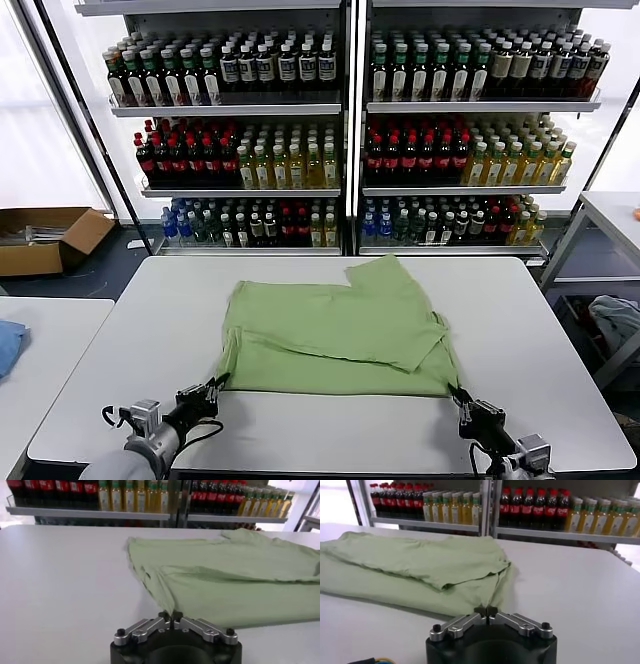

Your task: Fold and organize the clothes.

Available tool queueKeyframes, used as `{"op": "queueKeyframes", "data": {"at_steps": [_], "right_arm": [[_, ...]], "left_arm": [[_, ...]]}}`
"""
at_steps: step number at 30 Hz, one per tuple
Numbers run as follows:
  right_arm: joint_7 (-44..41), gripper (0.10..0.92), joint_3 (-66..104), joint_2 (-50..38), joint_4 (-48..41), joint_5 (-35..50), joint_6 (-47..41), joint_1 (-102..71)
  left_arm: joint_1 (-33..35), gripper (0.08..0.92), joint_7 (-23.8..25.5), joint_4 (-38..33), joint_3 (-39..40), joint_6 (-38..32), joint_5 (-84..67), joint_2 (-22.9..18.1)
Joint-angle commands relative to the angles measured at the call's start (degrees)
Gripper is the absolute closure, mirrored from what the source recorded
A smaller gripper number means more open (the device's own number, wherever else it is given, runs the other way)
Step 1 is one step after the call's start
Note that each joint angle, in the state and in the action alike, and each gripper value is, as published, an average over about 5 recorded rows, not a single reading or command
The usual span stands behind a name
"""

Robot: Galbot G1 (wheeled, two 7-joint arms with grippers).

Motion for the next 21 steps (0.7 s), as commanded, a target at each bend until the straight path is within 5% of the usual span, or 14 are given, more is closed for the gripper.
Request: {"op": "queueKeyframes", "data": {"at_steps": [1,12,21], "right_arm": [[-0.6,0.919,2.3,-0.4,4.1,0.8,0.6,-8.0],[1.1,0.907,2.9,0.0,9.0,-1.4,0.3,-17.2],[2.9,0.655,4.4,0.8,11.3,2.0,-1.1,-13.7]], "left_arm": [[11.7,0.908,-0.4,-8.5,-5.2,-0.6,1.6,-2.4],[24.0,0.908,-1.3,-17.8,-9.9,2.2,3.8,-6.9],[22.3,0.731,-1.3,-19.6,-13.6,3.9,5.9,-5.5]]}}
